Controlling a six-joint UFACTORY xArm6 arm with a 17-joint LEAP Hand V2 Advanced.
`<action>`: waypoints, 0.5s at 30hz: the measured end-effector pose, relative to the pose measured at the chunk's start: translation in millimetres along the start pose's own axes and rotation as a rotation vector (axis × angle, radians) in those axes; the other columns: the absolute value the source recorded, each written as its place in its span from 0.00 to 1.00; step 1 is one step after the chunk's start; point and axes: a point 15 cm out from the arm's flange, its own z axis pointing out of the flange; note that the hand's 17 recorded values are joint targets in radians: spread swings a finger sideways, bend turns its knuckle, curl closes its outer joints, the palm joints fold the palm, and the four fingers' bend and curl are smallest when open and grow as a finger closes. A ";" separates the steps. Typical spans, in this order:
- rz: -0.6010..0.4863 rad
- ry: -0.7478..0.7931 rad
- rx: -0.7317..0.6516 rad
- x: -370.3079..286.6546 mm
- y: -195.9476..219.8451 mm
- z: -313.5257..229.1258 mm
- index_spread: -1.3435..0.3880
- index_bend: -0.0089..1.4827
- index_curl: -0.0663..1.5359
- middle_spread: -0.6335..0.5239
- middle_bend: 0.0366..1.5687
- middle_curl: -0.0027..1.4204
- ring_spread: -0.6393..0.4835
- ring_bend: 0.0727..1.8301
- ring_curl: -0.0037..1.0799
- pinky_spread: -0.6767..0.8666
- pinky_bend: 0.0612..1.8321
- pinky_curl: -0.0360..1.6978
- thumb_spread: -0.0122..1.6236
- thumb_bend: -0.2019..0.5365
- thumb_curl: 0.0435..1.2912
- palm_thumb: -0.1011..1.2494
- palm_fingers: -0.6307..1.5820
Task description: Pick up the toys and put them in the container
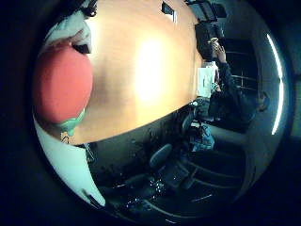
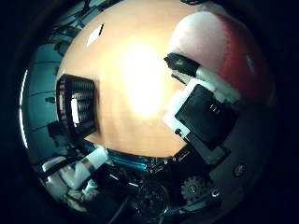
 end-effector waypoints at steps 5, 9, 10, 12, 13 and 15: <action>-0.050 -0.001 0.081 -31.5 6.2 -76.1 0.62 0.74 0.60 0.39 0.81 0.65 0.35 0.76 0.72 0.33 0.74 0.48 0.65 0.26 0.37 0.88 0.74; -0.100 0.037 0.156 -65.5 6.5 -138.3 0.62 0.74 0.60 0.39 0.82 0.65 0.35 0.75 0.74 0.33 0.73 0.51 0.64 0.25 0.39 0.88 0.74; -0.116 0.043 0.176 -76.7 5.6 -153.1 0.62 0.74 0.60 0.39 0.82 0.65 0.35 0.75 0.75 0.33 0.72 0.52 0.64 0.26 0.40 0.88 0.74; -0.152 0.049 0.220 -101.6 2.2 -179.3 0.62 0.74 0.61 0.39 0.82 0.65 0.35 0.75 0.75 0.33 0.72 0.54 0.64 0.26 0.41 0.88 0.74; -0.173 0.049 0.236 -114.4 -0.9 -189.2 0.62 0.74 0.61 0.39 0.82 0.65 0.35 0.75 0.76 0.33 0.71 0.54 0.64 0.26 0.41 0.88 0.74; -0.213 0.042 0.264 -144.6 -6.2 -207.1 0.62 0.74 0.61 0.39 0.82 0.66 0.35 0.75 0.76 0.32 0.70 0.56 0.64 0.26 0.42 0.87 0.74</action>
